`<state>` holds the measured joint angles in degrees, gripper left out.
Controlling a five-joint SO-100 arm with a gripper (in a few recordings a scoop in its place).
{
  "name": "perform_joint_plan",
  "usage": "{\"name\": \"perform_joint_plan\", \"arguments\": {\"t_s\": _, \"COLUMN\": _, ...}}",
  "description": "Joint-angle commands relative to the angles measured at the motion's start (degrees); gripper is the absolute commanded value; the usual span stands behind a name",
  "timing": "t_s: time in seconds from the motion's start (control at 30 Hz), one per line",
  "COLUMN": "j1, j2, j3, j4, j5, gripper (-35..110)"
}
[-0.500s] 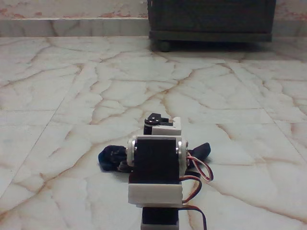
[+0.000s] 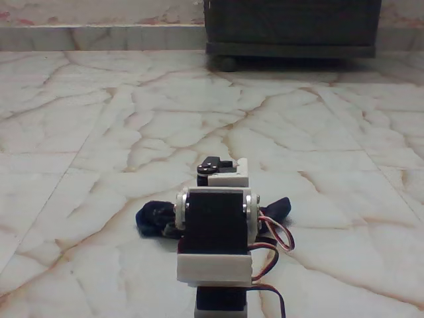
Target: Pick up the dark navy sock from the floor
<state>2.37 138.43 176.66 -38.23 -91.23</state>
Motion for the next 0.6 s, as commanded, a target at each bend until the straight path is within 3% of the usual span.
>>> {"name": "perform_joint_plan", "arguments": {"t_s": 0.0, "j1": 0.2, "j2": 1.8, "j3": -0.1, "j4": 0.0, "j5": -1.1, "gripper": 0}}
{"name": "perform_joint_plan", "arguments": {"t_s": 0.17, "j1": 0.0, "j2": 0.1, "j3": -2.2, "j4": 4.5, "j5": 1.3, "gripper": 0}}
{"name": "perform_joint_plan", "arguments": {"t_s": 0.4, "j1": -0.5, "j2": -11.6, "j3": -19.5, "j4": 17.8, "j5": 12.7, "gripper": 0}}
{"name": "perform_joint_plan", "arguments": {"t_s": 0.57, "j1": -1.9, "j2": -19.2, "j3": -31.9, "j4": 22.3, "j5": 31.9, "gripper": 0}}
